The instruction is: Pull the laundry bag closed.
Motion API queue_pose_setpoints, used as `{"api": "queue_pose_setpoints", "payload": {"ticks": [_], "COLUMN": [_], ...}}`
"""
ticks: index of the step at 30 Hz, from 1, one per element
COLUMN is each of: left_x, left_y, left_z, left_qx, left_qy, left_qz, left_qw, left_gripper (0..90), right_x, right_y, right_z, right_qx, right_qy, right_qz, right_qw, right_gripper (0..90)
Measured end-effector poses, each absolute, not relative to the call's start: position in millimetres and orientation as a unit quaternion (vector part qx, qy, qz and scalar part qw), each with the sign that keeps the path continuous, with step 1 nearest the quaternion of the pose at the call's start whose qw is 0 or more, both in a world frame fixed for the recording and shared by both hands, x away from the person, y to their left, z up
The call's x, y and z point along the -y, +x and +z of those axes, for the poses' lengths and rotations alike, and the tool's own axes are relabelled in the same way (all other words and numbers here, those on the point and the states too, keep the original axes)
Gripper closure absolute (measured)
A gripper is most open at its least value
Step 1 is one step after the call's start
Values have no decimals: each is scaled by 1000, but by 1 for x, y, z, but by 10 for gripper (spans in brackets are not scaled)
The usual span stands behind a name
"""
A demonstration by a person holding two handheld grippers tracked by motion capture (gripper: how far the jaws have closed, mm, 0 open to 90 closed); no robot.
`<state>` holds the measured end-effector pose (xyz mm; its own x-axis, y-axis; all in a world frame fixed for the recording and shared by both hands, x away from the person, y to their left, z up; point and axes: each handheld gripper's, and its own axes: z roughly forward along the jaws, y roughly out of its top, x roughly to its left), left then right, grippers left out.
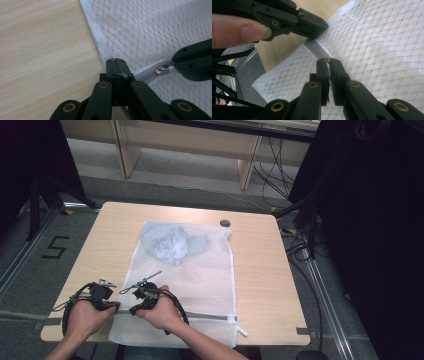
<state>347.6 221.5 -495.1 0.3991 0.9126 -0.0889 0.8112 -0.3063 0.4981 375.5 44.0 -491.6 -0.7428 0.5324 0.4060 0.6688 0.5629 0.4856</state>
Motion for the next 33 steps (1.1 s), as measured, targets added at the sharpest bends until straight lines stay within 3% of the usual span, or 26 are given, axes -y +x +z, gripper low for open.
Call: {"api": "queue_pose_setpoints", "payload": {"ticks": [33], "left_x": [-223], "left_y": [349], "left_z": [-494], "left_qx": [-539], "left_qy": [804], "left_qz": [94], "left_qw": [234], "left_gripper": [897], "right_x": [-22], "right_y": [374], "right_z": [-482], "right_qx": [892], "right_qy": [-327], "right_qz": [-302], "right_qw": [74], "right_gripper": [871]}}
